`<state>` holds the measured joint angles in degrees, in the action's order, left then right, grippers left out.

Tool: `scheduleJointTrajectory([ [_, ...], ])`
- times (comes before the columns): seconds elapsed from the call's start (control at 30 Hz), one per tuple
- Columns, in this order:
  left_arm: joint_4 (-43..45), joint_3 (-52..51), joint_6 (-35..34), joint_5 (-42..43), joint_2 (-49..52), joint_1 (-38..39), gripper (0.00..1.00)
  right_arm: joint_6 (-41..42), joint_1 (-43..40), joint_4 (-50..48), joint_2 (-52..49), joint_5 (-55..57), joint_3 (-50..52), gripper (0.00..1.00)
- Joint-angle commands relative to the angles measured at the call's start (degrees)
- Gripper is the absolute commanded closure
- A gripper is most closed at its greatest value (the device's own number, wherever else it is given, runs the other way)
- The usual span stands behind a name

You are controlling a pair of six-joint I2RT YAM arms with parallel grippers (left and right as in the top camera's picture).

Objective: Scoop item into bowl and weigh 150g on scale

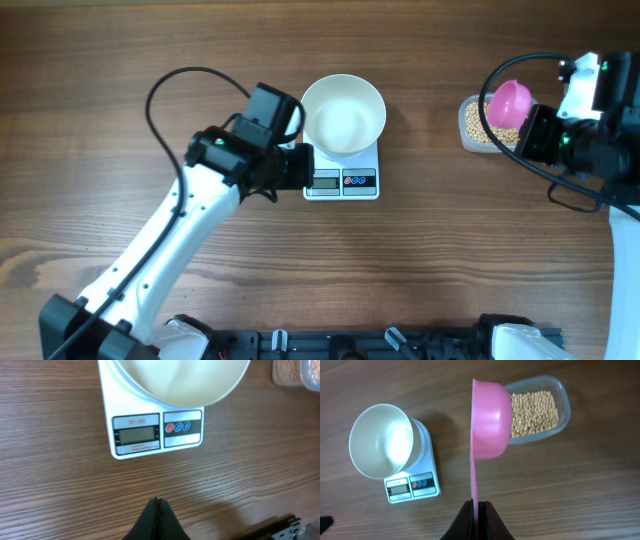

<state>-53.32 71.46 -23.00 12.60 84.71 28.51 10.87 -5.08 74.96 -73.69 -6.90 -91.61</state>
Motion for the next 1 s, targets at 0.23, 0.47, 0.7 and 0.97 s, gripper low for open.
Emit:
scheduleJointTrajectory([
  [0.23, 9.29, -0.42, 10.80, -0.52, 9.09, 12.68, 0.96, -7.52, -0.24, -6.10, 0.63, 1.97, -1.05, 0.96],
  [0.47, 14.84, -1.40, 10.82, -0.52, 14.51, 13.00, 0.96, -6.34, -0.24, -8.00, 0.63, 2.01, -1.05, 0.96],
  [0.7, 15.04, -2.99, 10.82, -0.61, 15.15, 7.78, 0.96, -6.43, -0.24, -8.24, 0.63, 2.03, -1.05, 0.96],
  [0.97, 6.19, -4.98, 23.04, 8.61, -0.72, -0.87, 0.96, -6.40, -0.24, -8.20, 0.63, 2.01, -1.05, 0.96],
])
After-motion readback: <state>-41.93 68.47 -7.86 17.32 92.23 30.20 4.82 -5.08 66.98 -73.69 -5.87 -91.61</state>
